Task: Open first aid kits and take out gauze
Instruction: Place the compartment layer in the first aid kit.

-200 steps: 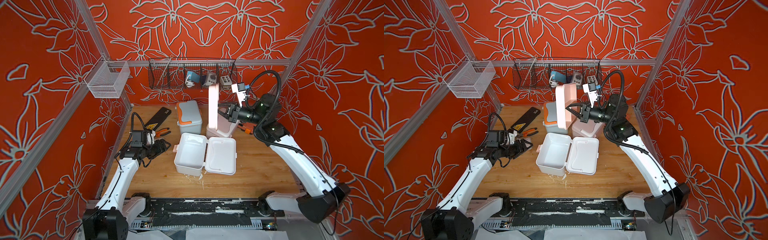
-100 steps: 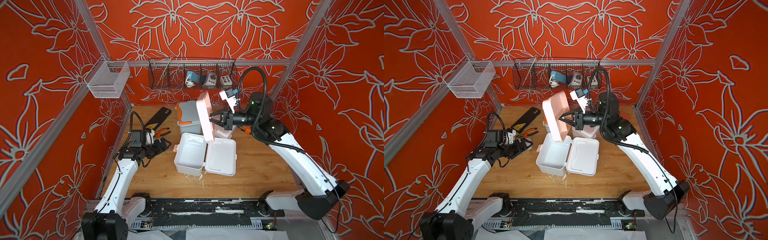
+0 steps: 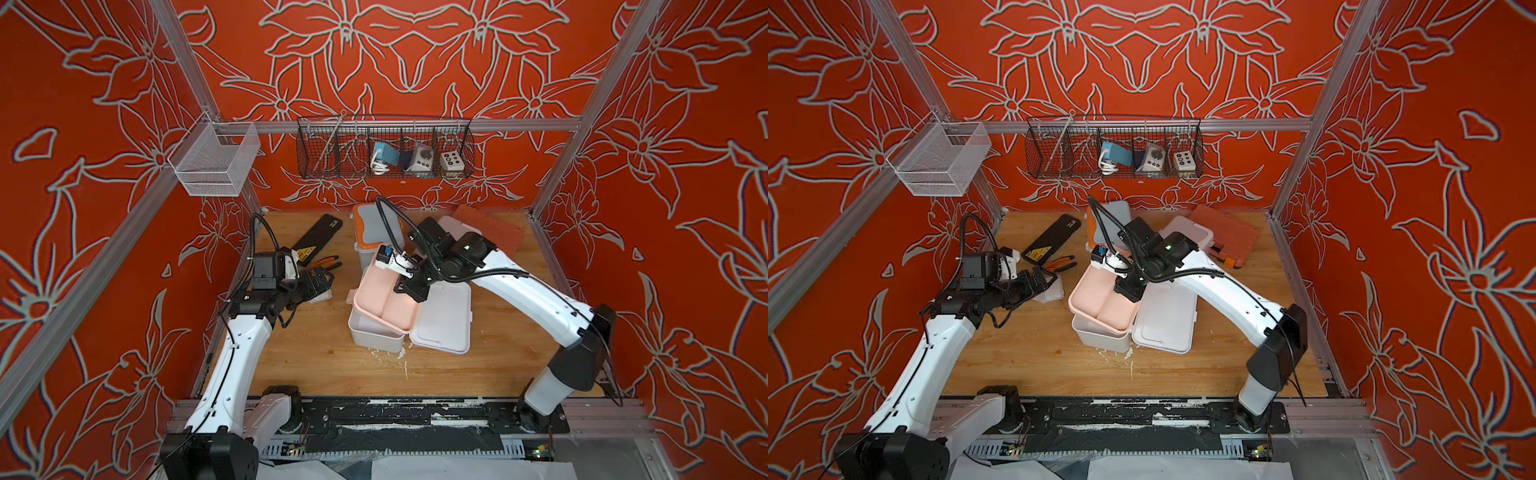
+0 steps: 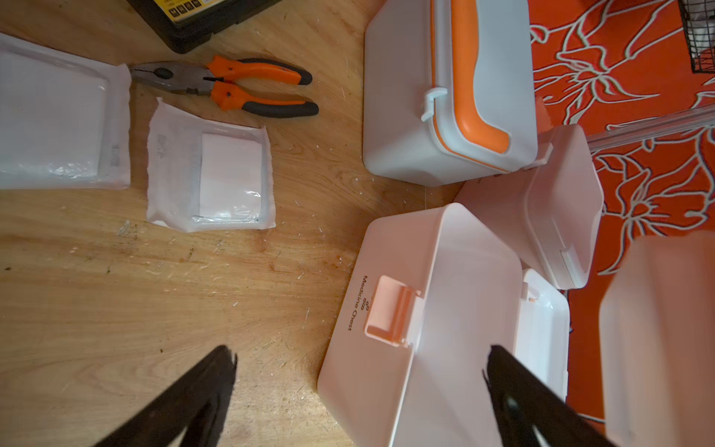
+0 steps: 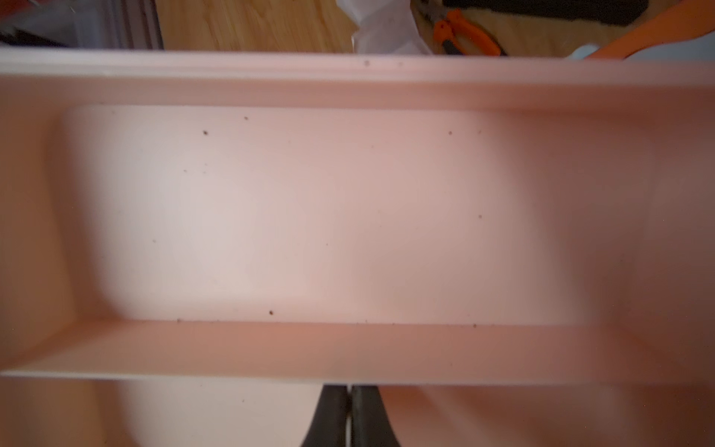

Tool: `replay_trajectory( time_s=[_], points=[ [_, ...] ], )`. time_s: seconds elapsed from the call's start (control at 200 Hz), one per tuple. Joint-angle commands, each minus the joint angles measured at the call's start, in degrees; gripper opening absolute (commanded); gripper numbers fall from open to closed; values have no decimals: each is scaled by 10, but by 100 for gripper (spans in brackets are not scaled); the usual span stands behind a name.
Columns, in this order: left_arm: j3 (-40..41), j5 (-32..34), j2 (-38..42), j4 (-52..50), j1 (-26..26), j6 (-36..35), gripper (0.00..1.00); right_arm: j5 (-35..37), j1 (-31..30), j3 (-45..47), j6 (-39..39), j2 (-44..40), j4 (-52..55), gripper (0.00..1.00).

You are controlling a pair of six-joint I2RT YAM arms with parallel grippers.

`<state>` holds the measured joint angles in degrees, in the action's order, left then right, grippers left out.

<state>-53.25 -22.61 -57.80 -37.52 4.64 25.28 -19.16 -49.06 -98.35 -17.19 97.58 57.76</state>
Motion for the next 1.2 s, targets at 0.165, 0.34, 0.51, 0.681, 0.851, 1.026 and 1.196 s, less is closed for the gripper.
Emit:
replay_trajectory(
  time_s=[0.165,0.34,0.51,0.681,0.851,1.026,1.196],
  points=[
    [-12,8,2,-12,9,-17,98,131,-41,-70,-86,83,77,0],
    [-3,8,1,-7,9,-16,98,146,-45,-94,-97,115,78,0],
    [1,8,0,-4,9,-16,98,147,-49,-123,-102,151,83,0],
    [7,7,-1,0,9,-17,98,141,-50,-144,-102,177,88,0],
    [11,5,-3,3,10,-17,98,127,-51,-161,-90,201,105,0],
    [14,5,-5,7,9,-17,98,116,-51,-152,-75,199,110,0],
    [18,1,-4,9,10,-16,98,93,-50,-130,-62,193,91,0]
  ],
)
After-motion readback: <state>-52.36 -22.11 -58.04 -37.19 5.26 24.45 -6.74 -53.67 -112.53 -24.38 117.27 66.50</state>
